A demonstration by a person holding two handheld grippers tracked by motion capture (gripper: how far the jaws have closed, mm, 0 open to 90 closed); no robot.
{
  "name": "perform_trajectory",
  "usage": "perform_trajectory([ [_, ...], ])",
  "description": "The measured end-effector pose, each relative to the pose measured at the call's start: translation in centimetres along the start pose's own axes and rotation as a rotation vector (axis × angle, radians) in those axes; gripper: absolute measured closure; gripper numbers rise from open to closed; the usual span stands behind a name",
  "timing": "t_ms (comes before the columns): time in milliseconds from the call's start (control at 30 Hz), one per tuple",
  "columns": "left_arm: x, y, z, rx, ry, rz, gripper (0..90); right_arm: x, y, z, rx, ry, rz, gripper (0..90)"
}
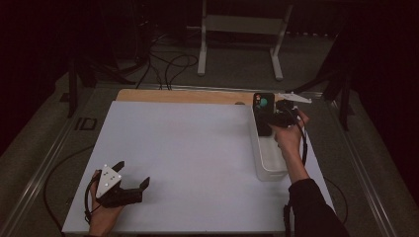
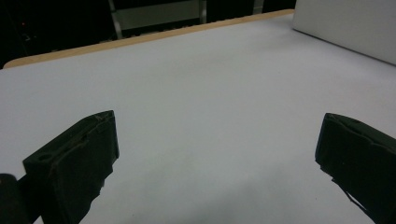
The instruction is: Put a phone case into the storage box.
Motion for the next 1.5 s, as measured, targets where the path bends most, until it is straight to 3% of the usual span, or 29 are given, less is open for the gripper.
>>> perform_trajectory([
  [300, 0.0, 0.0, 0.0, 0.006, 0.0, 0.0, 0.2, 3.7, 2.6, 1.9, 0.06, -0.042, -0.043, 7.9],
  [400, 0.0, 0.0, -0.1, 0.007, -0.001, 0.002, 0.2, 5.0, 3.4, 3.2, 0.073, -0.054, -0.073, 7.9],
  [567, 0.0, 0.1, -0.2, 0.013, -0.004, 0.005, 0.2, 7.1, 4.6, 5.7, 0.14, -0.053, -0.084, 7.9],
  [933, 0.1, 0.2, -0.4, 0.027, -0.016, 0.011, 0.2, 9.1, 5.1, 10.5, 0.151, -0.068, -0.149, 7.9],
  [1133, 0.3, 0.3, -0.5, 0.034, -0.025, 0.016, 0.2, 9.8, 5.1, 11.9, 0.136, -0.094, -0.192, 7.9],
  [1500, 0.7, 0.3, -0.7, 0.037, -0.038, 0.021, 0.2, 11.6, 5.3, 14.3, 0.153, -0.129, -0.212, 7.9],
])
Point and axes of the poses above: each handheld gripper's, and its own axes: x roughly backward along the jaws, z roughly out of its underside, y roughly to its left, the point moved 1 cm from there along -x, roughly forward along the jaws, and after that the axes turned 13 degrees about -z, right-handed, at the moved point
